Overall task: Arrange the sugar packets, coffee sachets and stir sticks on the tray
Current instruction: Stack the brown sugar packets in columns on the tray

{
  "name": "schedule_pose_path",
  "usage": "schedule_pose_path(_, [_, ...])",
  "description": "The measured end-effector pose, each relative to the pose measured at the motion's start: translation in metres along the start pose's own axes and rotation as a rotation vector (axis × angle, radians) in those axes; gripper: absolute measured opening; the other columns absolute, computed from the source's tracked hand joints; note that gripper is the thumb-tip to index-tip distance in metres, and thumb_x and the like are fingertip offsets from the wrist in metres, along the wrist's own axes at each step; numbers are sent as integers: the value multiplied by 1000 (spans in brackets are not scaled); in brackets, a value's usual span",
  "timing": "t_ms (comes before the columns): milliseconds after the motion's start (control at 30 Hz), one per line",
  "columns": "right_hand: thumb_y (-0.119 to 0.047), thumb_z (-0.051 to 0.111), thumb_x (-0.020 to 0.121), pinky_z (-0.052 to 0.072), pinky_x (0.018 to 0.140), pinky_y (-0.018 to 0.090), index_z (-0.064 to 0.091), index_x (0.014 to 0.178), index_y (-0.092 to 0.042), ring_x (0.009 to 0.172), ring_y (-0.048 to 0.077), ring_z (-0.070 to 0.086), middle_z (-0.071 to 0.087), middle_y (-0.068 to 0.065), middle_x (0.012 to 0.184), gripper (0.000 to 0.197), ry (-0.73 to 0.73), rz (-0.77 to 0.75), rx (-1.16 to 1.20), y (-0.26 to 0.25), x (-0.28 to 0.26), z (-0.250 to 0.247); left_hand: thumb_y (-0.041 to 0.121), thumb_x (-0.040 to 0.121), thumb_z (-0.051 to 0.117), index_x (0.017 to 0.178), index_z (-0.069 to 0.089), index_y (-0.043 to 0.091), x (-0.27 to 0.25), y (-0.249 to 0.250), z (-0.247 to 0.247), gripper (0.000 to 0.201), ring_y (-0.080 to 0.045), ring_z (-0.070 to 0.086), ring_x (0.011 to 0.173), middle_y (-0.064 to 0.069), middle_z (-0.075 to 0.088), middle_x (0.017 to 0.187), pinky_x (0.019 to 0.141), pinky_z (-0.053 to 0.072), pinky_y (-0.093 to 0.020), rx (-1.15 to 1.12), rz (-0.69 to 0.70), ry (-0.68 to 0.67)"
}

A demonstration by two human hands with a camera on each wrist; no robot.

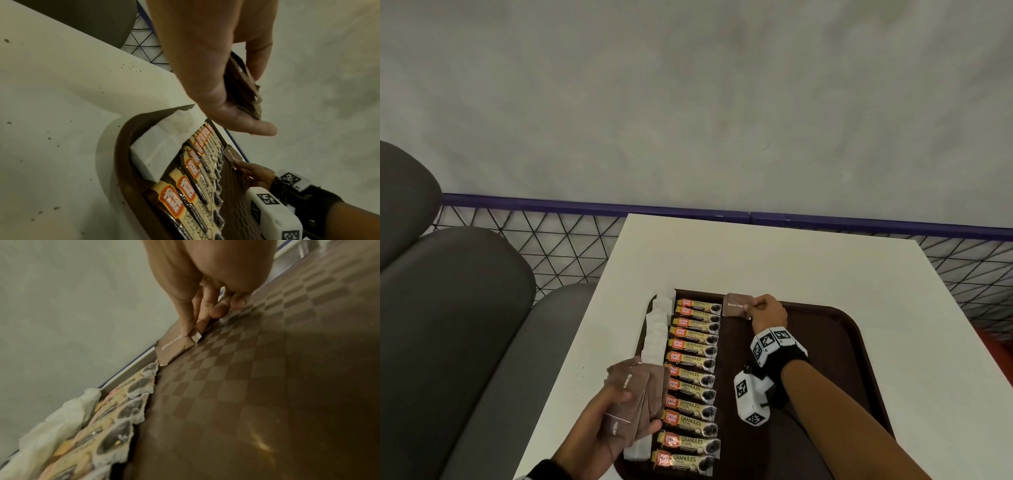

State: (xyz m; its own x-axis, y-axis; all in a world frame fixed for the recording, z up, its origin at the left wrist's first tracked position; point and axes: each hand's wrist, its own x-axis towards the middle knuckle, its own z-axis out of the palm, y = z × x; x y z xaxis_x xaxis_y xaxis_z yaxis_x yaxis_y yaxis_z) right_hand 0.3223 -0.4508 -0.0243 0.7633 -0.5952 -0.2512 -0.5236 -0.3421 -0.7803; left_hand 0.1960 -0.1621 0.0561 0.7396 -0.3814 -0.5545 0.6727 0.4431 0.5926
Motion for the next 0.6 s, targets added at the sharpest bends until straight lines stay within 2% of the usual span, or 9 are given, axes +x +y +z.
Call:
schedule_pose_path(67, [-20, 69, 76, 51, 77, 37, 48, 61, -28, 85, 31, 60, 63, 15, 94, 28, 10, -8, 10, -1, 0, 1, -1, 65, 68, 111, 60, 16, 0, 0, 2, 50, -39, 70, 82, -17, 74, 92, 57, 57, -46, 8, 20, 10])
schedule_pose_path(100, [-20, 70, 76, 51, 78, 37, 47, 62, -27, 85, 32, 60, 63, 15, 94, 28, 12, -7, 18, 0, 1, 2, -4, 68, 64, 110, 60, 15, 0, 0, 3, 46, -39, 69, 83, -17, 73, 91, 58, 58, -46, 26, 33, 11])
schedule_pose_path(167, [-22, 71, 76, 49, 76, 35, 46, 66, -27, 86, 31, 60, 63, 14, 94, 27, 9, 0, 25, -1, -1, 0, -7, 64, 67, 108, 61, 13, 0, -1, 5, 49, -37, 69, 85, -18, 73, 94, 63, 59, -47, 69, 61, 5])
schedule_pose_path(267, [-21, 72, 77, 48, 81, 38, 47, 82, -20, 94, 32, 57, 58, 3, 78, 26, 41, -27, 44, -6, -6, -8, 0, 72, 60, 108, 61, 13, -1, -2, 9, 38, -32, 71, 81, -17, 73, 94, 68, 59, -46, 107, 99, 41])
schedule_pose_path(333, [-16, 69, 80, 46, 81, 39, 46, 88, -16, 96, 33, 55, 51, -2, 72, 24, 63, -106, 72, -9, -15, -16, 1, 76, 59, 112, 60, 11, 1, -5, 11, 37, -31, 71, 82, -18, 72, 98, 66, 59, -42, 121, 113, 66])
schedule_pose_path(400, [-11, 66, 82, 45, 79, 33, 47, 89, -14, 95, 32, 55, 53, 3, 77, 20, 22, -201, 105, -15, -30, -23, 2, 77, 60, 113, 60, 9, 0, -7, 15, 37, -30, 71, 83, -18, 72, 100, 63, 59, -39, 123, 122, 80])
schedule_pose_path(500, [-8, 63, 83, 41, 67, 7, 51, 90, -12, 83, 17, 55, 55, 2, 82, 14, -200, -306, 211, -29, -71, -37, 4, 74, 63, 111, 61, 12, -1, -10, 23, 38, -28, 71, 84, -16, 72, 99, 64, 60, -37, 155, 143, 81])
schedule_pose_path(533, [-8, 62, 85, 40, 65, 4, 53, 92, -12, 81, 11, 53, 54, -2, 83, 13, -321, -319, 231, -35, -88, -42, 5, 74, 65, 112, 61, 12, -1, -12, 26, 39, -27, 71, 84, -15, 73, 98, 65, 60, -38, 173, 151, 84])
schedule_pose_path(600, [-14, 60, 87, 41, 66, 5, 55, 97, -15, 82, 5, 52, 54, -7, 88, 11, -535, -339, 227, -43, -118, -51, 6, 74, 67, 112, 62, 13, -3, -15, 32, 39, -27, 71, 85, -14, 73, 99, 68, 59, -39, 213, 158, 94])
